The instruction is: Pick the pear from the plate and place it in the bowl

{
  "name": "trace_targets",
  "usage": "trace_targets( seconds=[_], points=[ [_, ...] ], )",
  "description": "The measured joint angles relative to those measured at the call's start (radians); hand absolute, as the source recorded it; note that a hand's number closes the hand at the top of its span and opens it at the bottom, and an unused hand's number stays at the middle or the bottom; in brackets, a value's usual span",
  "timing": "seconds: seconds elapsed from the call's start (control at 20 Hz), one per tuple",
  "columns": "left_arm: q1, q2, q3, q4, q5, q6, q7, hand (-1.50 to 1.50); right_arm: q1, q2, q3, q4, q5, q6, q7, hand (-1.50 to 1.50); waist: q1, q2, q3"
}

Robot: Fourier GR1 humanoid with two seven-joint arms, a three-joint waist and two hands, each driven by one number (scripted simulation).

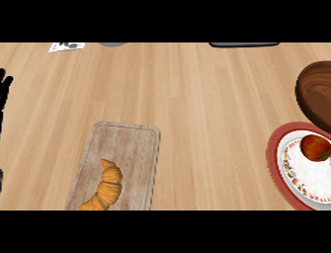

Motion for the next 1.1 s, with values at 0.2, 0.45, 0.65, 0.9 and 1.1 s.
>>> trace_targets(
  seconds=[0.2,0.45,0.65,0.9,1.1],
  points=[
    [-0.007,-0.018,-0.02,-0.001,-0.009,0.004,-0.006,0.0,-0.022,-0.091,-0.07,0.069,-0.063,0.072,-0.123,1.5,0.017,0.0,-0.002],
    [-0.026,-0.016,-0.025,0.016,-0.016,0.003,-0.009,0.0,-0.069,-0.165,-0.115,0.12,-0.137,0.181,-0.161,1.5,0.029,0.0,-0.004],
    [-0.043,-0.017,-0.032,0.027,-0.018,0.001,-0.002,0.0,-0.144,-0.187,-0.098,0.106,-0.173,0.258,-0.108,1.5,0.045,0.002,-0.006],
    [-0.06,-0.017,-0.037,0.032,-0.02,-0.001,0.004,0.0,-0.251,-0.182,-0.036,0.05,-0.197,0.34,0.002,1.5,0.057,0.004,-0.007],
    [-0.06,-0.035,-0.051,0.048,-0.036,0.007,-0.022,0.0,-0.346,-0.142,0.039,-0.023,-0.199,0.384,0.099,1.5,0.063,0.005,-0.008]
  ],
)
